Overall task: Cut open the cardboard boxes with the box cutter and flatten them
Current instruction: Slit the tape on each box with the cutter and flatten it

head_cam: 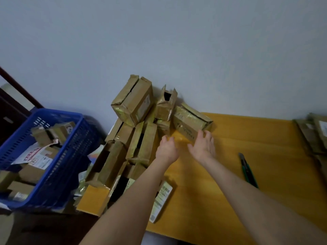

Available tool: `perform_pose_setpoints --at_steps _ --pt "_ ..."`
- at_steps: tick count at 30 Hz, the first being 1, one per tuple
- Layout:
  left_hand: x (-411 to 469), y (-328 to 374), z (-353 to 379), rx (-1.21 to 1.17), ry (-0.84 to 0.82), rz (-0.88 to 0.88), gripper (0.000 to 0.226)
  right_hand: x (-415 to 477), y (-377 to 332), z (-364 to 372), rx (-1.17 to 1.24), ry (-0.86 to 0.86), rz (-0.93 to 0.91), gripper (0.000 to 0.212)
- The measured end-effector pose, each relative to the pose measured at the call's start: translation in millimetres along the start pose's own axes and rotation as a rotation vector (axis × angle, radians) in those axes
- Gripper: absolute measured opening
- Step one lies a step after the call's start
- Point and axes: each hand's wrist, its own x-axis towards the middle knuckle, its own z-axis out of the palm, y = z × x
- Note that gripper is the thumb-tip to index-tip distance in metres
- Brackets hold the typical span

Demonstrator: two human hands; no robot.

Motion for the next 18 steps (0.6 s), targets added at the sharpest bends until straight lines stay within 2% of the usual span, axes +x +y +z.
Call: perform_pose_setpoints --at_steps 4,10,15,18 --pt "35.2 8.1 -10.1 -0.026 -0.022 -0.01 0.062 47.8 -0.1 -6.3 0.043 0.015 0.041 0.077" --pt "75.8 19.7 -21.3 -0.197 -0.089 -0.054 0.065 111.2 6.4 -12.6 0.03 -0.003 0.115 0.072" --pt "98.5 27.8 -23.3 -0.396 -0.16 -0.064 0.065 140.8 9.3 -7.4 -0.007 -0.13 0.196 0.077" --pt "107.5 32.1 -23.0 -0.523 -0.23 -0.077 0.065 141.1 12.0 -0.2 -0.024 -0.148 0.227 0.077"
